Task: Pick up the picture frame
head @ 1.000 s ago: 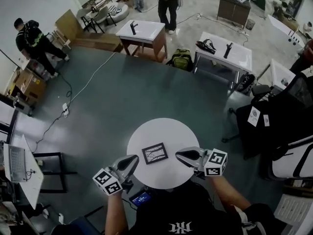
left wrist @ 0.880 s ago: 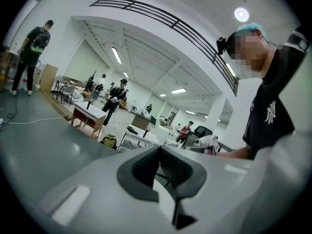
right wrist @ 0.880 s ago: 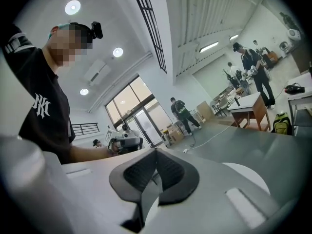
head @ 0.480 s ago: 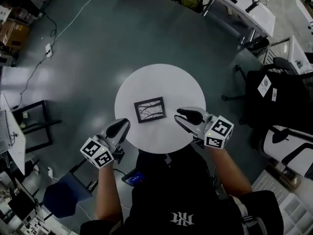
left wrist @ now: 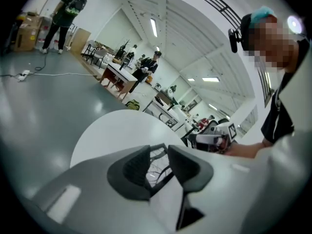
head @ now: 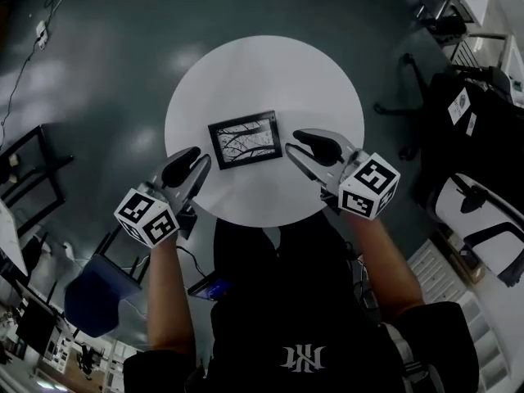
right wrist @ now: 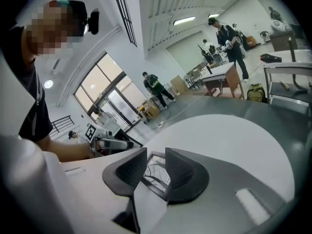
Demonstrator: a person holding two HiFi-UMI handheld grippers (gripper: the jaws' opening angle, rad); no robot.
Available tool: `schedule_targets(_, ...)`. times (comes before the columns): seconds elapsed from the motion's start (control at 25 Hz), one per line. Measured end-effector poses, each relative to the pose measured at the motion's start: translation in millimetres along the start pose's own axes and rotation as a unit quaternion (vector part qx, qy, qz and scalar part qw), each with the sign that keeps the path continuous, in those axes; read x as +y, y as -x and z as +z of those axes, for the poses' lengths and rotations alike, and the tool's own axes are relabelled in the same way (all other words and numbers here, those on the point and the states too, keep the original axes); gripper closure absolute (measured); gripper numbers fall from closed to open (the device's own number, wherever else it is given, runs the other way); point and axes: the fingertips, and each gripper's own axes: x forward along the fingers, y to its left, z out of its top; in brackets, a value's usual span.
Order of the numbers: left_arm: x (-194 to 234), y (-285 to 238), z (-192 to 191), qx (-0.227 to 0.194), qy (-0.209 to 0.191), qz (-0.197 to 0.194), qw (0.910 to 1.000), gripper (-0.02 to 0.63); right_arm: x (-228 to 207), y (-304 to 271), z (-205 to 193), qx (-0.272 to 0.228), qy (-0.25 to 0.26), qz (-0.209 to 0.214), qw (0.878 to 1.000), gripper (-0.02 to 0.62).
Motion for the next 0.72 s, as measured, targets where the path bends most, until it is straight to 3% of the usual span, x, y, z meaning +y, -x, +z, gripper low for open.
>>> schedule_targets(0.28, 30, -24, -29, 0.034, 0.03, 0.03, 0.9985, 0.46, -30, -26, -40, 0.06, -0.024, -0.033, 0.997, 0.479)
schedule_targets(0.72, 34, -43, -69, 0.148, 0.009, 0.056, 0.9873, 0.462, -39, -43, -74, 0.098, -0.037, -0.07, 0.992, 0.472)
